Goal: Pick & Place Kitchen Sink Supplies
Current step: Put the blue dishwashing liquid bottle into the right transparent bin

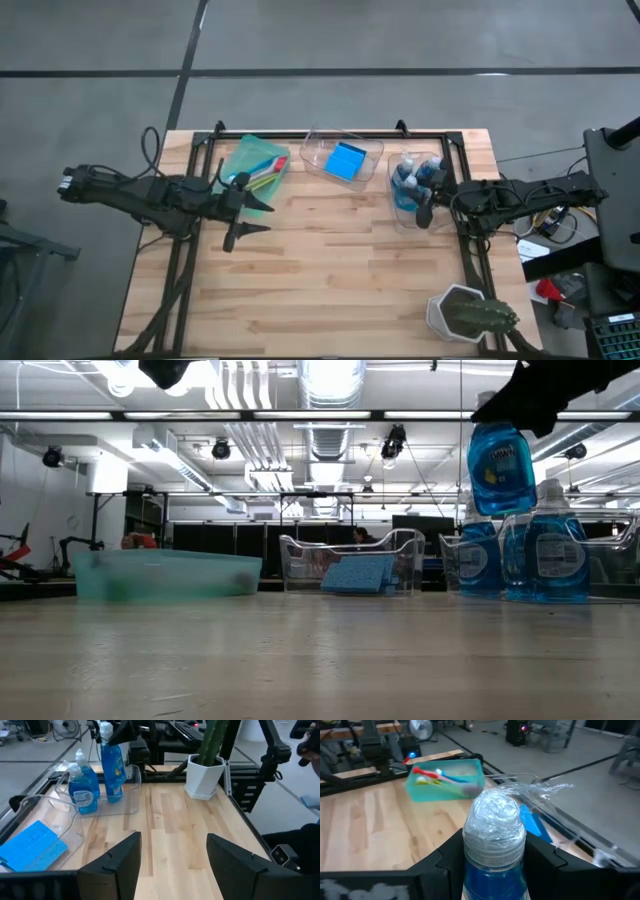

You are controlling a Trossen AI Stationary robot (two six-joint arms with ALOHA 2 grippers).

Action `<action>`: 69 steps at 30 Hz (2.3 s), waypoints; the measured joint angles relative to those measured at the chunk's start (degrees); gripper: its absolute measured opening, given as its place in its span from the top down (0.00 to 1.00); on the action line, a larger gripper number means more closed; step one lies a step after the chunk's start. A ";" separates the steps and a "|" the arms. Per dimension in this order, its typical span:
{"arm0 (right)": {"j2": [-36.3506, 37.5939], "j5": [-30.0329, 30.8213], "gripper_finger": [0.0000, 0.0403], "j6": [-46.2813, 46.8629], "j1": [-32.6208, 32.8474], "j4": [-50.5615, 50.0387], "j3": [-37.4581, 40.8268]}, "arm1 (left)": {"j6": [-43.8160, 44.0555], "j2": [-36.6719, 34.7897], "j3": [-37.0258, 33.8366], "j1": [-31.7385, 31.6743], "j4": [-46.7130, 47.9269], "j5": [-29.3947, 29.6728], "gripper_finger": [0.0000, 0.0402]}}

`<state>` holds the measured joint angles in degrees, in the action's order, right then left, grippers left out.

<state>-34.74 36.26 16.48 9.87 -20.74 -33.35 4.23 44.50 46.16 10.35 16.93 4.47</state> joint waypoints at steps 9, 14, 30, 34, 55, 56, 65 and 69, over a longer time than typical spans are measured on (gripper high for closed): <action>3.25 1.34 0.64 2.61 0.02 0.13 4.72 | 3.86 -3.46 -4.98 0.01 -4.63 0.68 0.46; 3.97 1.45 0.64 3.07 0.02 0.13 6.28 | 3.06 -5.62 -9.73 0.11 -9.95 0.79 0.46; 3.99 7.08 0.64 5.62 2.17 0.53 8.35 | 0.70 -15.41 -26.87 0.37 -22.99 0.68 0.46; 3.97 10.14 0.64 6.13 4.15 2.40 10.39 | 0.32 -16.84 -28.70 0.37 -23.41 1.02 0.46; 3.88 16.49 0.64 6.07 6.53 17.10 23.60 | -3.27 -22.08 -42.49 0.39 -36.84 1.62 0.46; 3.88 16.49 0.64 6.06 6.52 17.02 23.90 | -3.28 -22.34 -43.28 0.39 -37.17 1.62 0.46; 3.91 16.49 0.64 6.09 6.51 17.43 26.05 | -1.54 -22.79 -45.64 0.39 -38.40 1.62 0.46; 3.99 16.47 0.61 6.16 6.51 17.91 26.96 | -1.77 -22.74 -45.67 0.39 -38.28 1.62 0.46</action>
<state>-30.74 52.73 22.65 16.38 -2.83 -6.39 2.46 21.76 0.49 10.74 -21.35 6.09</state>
